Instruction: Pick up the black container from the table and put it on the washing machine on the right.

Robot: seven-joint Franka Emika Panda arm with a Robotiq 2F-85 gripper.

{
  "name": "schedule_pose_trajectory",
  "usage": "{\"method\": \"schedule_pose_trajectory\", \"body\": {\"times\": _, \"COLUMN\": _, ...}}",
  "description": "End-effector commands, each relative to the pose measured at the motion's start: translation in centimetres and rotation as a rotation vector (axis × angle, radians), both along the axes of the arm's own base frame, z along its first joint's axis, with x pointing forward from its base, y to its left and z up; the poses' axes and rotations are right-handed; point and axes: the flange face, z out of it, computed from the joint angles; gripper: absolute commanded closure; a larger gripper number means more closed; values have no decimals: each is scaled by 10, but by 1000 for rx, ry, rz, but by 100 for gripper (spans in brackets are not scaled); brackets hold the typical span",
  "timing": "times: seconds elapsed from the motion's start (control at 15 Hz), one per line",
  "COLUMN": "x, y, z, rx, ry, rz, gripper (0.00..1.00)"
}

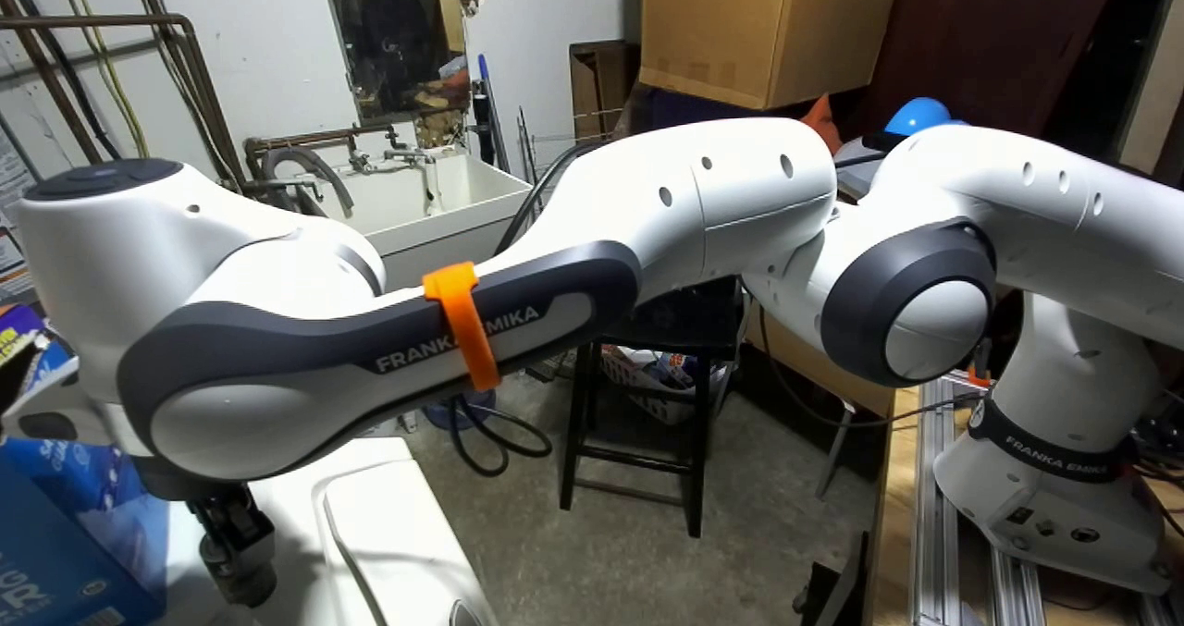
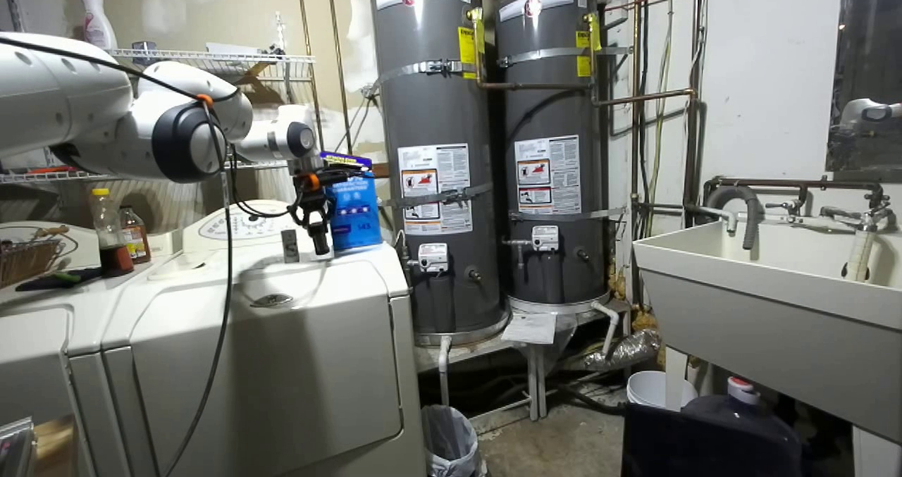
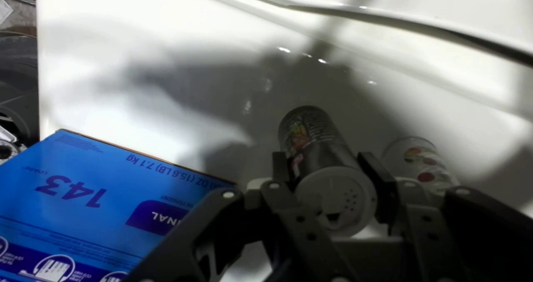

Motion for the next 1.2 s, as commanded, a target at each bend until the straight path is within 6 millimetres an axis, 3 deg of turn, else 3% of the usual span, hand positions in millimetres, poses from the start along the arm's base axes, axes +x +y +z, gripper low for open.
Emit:
{"method": "schedule_pose_trajectory", "body": {"times": 0.0, "x": 0, "y": 2, "z": -3, "rx": 40, "ry": 16, "rz": 1, "gripper": 80}}
{"method": "schedule_pose_trajectory", "body": {"times": 0.13, "x": -1, "y": 2, "z": -4, "rx": 46, "ry": 27, "rz": 0, "gripper": 80}}
{"method": "schedule_pose_trajectory", "body": {"times": 0.2, "x": -1, "y": 2, "z": -5, "rx": 49, "ry": 32, "rz": -1, "gripper": 35}}
{"method": "schedule_pose_trajectory", "body": {"times": 0.53, "x": -1, "y": 2, "z": -5, "rx": 55, "ry": 39, "rz": -5, "gripper": 2}}
{"method": "schedule_pose_trajectory", "body": {"times": 0.87, "x": 4, "y": -3, "z": 20, "rx": 21, "ry": -19, "rz": -31, "gripper": 0}}
{"method": "schedule_pose_trajectory", "body": {"times": 1.13, "x": 9, "y": -13, "z": 79, "rx": 25, "ry": -89, "rz": -75, "gripper": 0}}
